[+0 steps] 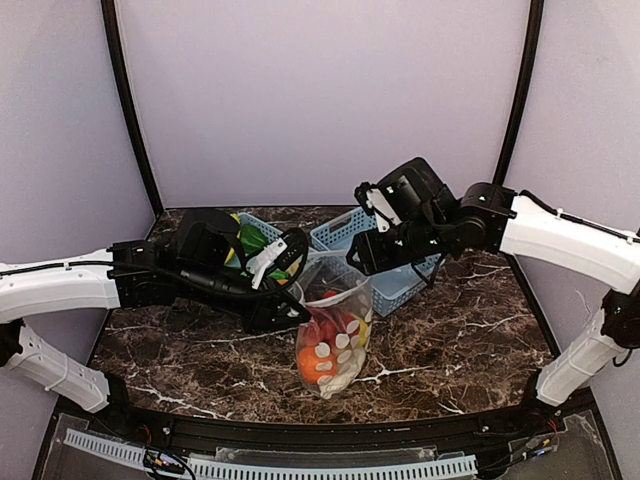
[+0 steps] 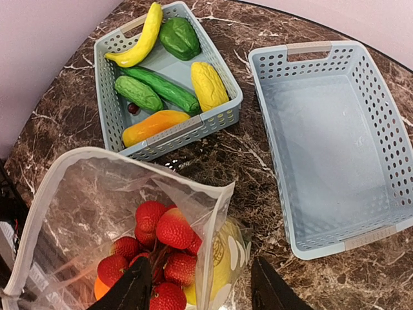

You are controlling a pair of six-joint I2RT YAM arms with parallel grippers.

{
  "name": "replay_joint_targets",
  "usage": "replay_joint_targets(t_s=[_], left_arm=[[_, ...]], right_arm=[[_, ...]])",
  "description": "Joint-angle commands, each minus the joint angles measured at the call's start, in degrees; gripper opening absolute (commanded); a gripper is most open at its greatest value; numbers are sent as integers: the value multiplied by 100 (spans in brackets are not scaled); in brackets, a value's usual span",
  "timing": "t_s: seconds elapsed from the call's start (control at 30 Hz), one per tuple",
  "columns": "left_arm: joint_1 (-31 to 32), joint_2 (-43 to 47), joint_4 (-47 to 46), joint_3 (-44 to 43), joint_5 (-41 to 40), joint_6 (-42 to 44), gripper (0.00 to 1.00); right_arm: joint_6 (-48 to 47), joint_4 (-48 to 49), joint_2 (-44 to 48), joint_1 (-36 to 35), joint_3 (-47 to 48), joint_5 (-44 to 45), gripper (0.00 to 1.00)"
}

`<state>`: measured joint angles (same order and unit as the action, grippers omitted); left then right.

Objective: Place the food in the zip-top bag and seal the zipper
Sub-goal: Pass from the left arm to the right

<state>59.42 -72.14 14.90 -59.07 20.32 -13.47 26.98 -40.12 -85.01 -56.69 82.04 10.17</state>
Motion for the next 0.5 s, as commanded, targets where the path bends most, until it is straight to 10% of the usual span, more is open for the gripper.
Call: replay_joint_targets(t_s=[0.0, 0.47], left_arm=[[17, 187, -137, 81, 111, -39, 1], [17, 236, -82, 49, 135, -50, 1]], right_arm=[[-114, -84, -324, 77, 388, 196, 47], [120, -260, -689, 250, 785, 738, 3]])
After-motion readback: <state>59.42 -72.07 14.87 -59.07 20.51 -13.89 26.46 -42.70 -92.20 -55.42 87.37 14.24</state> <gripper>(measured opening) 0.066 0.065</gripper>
